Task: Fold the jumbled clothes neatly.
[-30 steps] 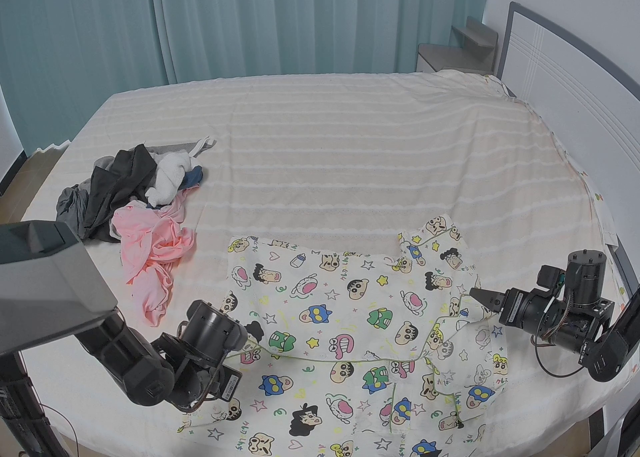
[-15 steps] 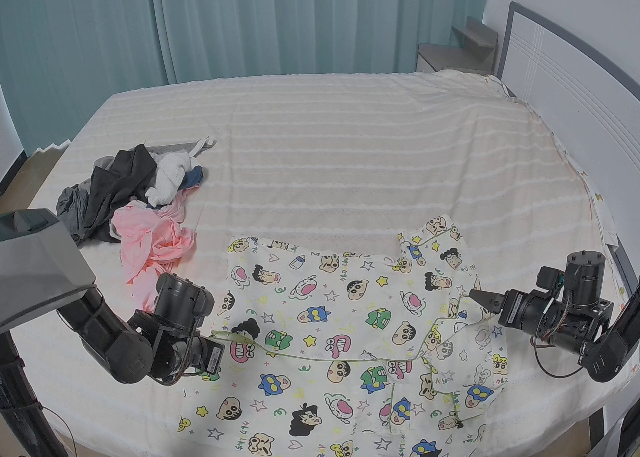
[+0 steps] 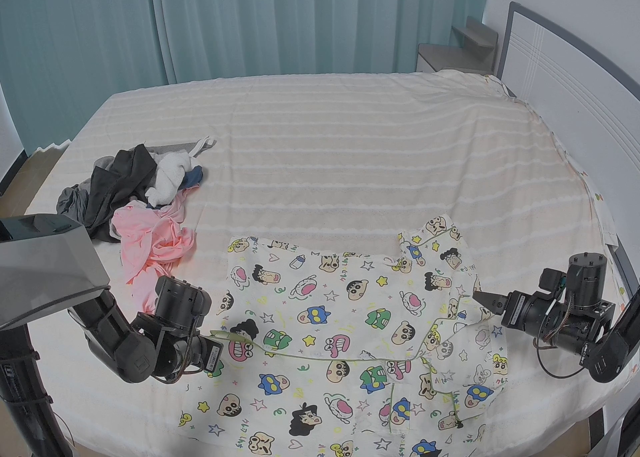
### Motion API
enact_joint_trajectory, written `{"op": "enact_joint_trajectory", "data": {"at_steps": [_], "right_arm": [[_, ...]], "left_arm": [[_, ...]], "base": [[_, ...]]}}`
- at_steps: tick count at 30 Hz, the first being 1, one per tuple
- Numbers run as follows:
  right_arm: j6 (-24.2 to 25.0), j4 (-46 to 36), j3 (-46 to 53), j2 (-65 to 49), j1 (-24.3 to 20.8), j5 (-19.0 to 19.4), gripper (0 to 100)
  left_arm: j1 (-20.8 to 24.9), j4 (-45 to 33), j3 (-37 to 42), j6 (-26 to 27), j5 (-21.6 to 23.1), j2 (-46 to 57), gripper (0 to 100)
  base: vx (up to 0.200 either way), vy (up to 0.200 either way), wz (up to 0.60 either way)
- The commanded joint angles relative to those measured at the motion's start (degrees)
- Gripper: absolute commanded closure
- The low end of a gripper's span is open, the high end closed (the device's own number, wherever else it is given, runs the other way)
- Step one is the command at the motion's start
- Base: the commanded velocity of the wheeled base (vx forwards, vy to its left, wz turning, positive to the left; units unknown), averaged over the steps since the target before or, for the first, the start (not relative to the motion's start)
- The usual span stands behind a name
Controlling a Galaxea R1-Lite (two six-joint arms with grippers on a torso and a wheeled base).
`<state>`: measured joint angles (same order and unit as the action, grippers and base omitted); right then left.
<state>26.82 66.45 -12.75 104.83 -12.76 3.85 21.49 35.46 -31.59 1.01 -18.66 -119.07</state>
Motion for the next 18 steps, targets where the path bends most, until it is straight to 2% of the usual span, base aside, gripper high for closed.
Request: {"op": "enact_joint_trajectory", "data": {"at_steps": [1, 2, 3, 8, 11, 15, 17, 18], "right_arm": [[-0.1, -0.01, -0.17, 0.11, 1.07, 0.1, 0], [-0.1, -0.01, -0.26, 0.2, 1.69, 0.1, 0], [-0.1, -0.01, -0.43, 0.29, 2.57, 0.45, 0], [-0.89, -0.71, -0.08, 0.64, 6.08, 4.41, 0], [-3.18, -2.11, -0.7, 3.01, 11.01, 8.19, 0], [-5.99, -2.29, -0.7, 6.62, 14.35, 9.86, 0], [-7.48, -2.29, -0.87, 8.82, 16.19, 10.56, 0], [-7.48, -2.29, -0.87, 8.82, 16.19, 10.56, 0]], "left_arm": [[-0.75, 0.22, 0.12, -0.22, 0.03, -0.64, 100], [-0.75, 0.31, 0.03, -0.4, 0.12, -0.64, 100], [-0.75, 0.4, 0.03, -0.92, 0.12, -0.64, 0], [-0.75, 0.48, 0.03, -2.68, 0.38, -0.2, 0], [-0.84, 0.48, 0.03, -4.62, 0.65, -0.03, 0], [-2.16, 0.66, -0.49, -9.19, 1.26, 1.91, 0], [-3.21, 0.57, -0.58, -13.23, 4.34, 4.63, 0], [-3.21, 0.57, -0.58, -13.23, 4.34, 4.63, 0]], "base": [[0.0, 0.0, 0.0], [0.0, 0.0, 0.0], [0.0, 0.0, 0.0], [0.0, 0.0, 0.0], [0.0, 0.0, 0.0], [0.0, 0.0, 0.0], [0.0, 0.0, 0.0], [0.0, 0.0, 0.0]]}}
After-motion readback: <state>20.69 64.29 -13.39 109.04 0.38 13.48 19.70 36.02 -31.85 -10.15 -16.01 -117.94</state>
